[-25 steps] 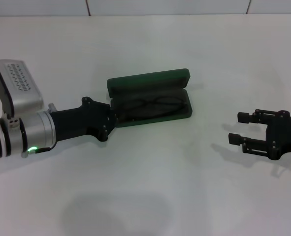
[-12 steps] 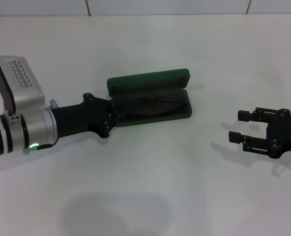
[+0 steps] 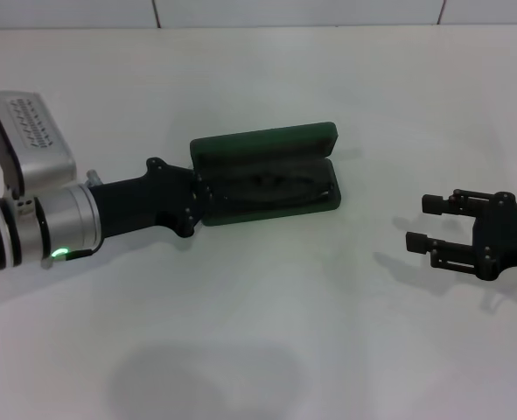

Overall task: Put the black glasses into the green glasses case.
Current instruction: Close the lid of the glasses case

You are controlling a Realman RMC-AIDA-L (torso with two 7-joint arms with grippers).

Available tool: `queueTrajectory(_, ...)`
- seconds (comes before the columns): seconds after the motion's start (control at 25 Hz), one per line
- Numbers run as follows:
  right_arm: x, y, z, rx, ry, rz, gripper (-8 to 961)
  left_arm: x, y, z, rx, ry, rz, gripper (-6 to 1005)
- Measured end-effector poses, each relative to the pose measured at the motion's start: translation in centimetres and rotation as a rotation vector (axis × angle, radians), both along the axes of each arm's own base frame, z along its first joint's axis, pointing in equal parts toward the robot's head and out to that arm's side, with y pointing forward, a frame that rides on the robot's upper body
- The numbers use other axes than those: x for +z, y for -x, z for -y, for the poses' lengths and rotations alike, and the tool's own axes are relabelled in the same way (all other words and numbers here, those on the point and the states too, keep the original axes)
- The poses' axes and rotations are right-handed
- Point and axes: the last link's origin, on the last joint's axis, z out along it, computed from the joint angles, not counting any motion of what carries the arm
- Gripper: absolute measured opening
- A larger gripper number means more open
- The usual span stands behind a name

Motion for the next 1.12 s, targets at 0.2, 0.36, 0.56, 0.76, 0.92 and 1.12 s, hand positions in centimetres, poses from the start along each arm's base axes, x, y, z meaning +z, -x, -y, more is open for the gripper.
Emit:
queueTrajectory(0.2,0.0,0.0,0.0,0.000,0.000,0.000,630,-0.3,0.1,0.4,0.001,0.011,0.000,37)
queueTrajectory(0.36,0.0,0.0,0.0,0.001,0.000,0.003,630,-0.5,0.1,0.6,0.005,0.018,0.003,38)
queueTrajectory(0.56,0.0,0.0,0.0,0.004,-0.002,0.004,630,-0.6,0.1,0.7,0.006,0.022,0.005,38)
queueTrajectory(0.76,0.0,0.0,-0.1,0.004,-0.004,0.006,630,-0.4,-0.3,1.0,-0.016,0.038,0.035,38)
queueTrajectory(0.92,0.0,0.0,-0.1,0.006,-0.003,0.003,630,0.4,-0.6,1.6,-0.050,0.064,0.078,39)
queueTrajectory(1.12,0.0,0.0,0.0,0.007,-0.001,0.006,630,0.7,0.4,2.2,-0.031,0.082,0.059,39)
